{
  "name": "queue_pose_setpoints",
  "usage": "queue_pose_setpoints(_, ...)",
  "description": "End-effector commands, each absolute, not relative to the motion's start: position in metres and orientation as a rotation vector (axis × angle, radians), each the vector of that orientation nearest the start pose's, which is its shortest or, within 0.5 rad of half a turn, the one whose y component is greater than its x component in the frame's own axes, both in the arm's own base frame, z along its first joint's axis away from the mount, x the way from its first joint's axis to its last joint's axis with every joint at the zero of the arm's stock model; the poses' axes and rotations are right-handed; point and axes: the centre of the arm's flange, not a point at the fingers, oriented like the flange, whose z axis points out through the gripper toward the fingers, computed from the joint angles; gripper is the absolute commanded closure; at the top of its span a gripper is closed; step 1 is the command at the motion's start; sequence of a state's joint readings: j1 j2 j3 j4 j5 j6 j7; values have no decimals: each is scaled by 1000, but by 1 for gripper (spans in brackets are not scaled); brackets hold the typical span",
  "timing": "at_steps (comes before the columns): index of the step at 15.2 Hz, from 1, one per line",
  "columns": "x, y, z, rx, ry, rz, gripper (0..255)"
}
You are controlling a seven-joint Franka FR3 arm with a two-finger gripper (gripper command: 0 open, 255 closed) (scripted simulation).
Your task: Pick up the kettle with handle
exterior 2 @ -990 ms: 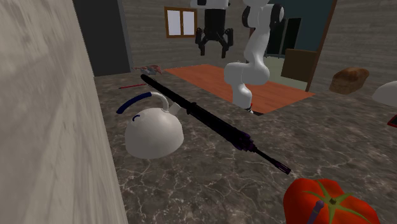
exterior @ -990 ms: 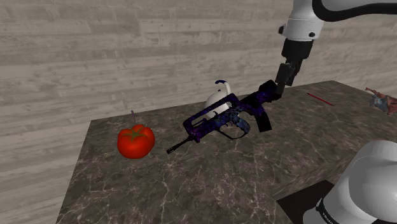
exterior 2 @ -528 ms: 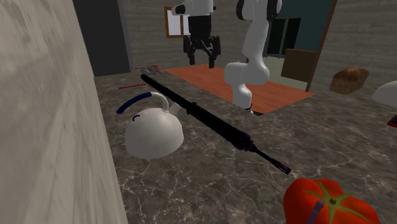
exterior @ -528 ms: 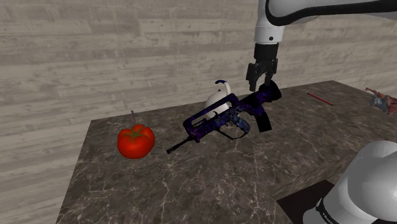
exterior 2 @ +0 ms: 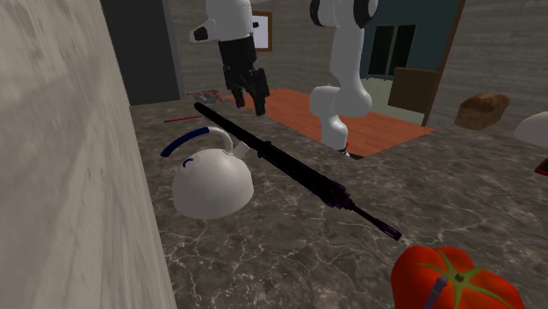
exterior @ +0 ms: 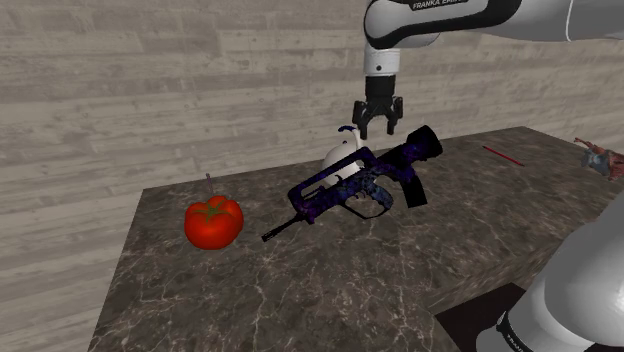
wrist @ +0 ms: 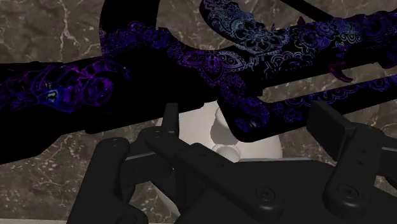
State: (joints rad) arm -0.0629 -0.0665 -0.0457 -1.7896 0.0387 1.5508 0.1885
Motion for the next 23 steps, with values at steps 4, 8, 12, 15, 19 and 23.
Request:
queue_pose_setpoints(4,586,-73,531,-2996,654,351,0)
queue_pose_setpoints(8,586,-73,510,-2996,654,351,0)
queue_pose_setpoints(12,586,-73,491,-2996,654,351,0)
queue_pose_setpoints(15,586,-73,491,-2996,654,351,255)
queue_pose_setpoints(19,586,-73,491,-2996,654,351,255)
queue_pose_setpoints(23,586,-73,491,-2996,654,351,255)
